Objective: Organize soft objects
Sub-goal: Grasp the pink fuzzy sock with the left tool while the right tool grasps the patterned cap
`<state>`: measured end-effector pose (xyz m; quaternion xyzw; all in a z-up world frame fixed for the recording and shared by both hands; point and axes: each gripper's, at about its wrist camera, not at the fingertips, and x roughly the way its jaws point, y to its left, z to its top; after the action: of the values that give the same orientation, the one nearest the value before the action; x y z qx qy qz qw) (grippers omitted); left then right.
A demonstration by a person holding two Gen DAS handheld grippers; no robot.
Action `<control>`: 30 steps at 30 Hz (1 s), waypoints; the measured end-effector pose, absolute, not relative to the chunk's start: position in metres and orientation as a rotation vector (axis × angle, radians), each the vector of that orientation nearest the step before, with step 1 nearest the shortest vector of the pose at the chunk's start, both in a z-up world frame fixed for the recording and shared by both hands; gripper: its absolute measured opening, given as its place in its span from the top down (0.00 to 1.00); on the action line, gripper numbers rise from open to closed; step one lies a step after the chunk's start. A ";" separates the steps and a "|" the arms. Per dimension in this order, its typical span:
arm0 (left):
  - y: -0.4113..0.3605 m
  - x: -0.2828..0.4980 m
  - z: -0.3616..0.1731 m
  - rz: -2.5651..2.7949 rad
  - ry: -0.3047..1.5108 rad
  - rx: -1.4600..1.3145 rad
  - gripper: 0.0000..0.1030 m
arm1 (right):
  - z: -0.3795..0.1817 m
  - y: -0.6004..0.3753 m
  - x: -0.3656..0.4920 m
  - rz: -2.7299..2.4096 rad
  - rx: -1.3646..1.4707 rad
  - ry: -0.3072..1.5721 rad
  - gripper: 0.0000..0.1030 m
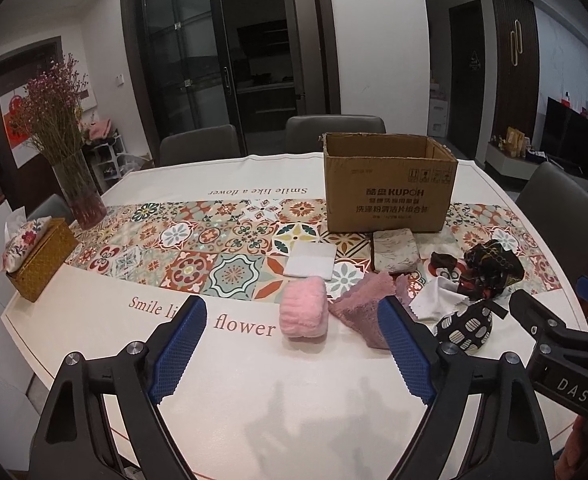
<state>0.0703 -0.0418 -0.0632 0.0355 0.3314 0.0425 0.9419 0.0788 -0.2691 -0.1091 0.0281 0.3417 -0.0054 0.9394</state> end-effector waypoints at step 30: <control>-0.025 0.180 -0.185 0.030 0.885 0.101 0.29 | -0.224 -0.248 0.166 -0.184 -0.032 0.899 0.03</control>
<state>0.1797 -0.0252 -0.1845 0.0489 0.4279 0.0143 0.9024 0.1656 -0.2475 -0.2236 -0.0153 0.4339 -0.0887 0.8964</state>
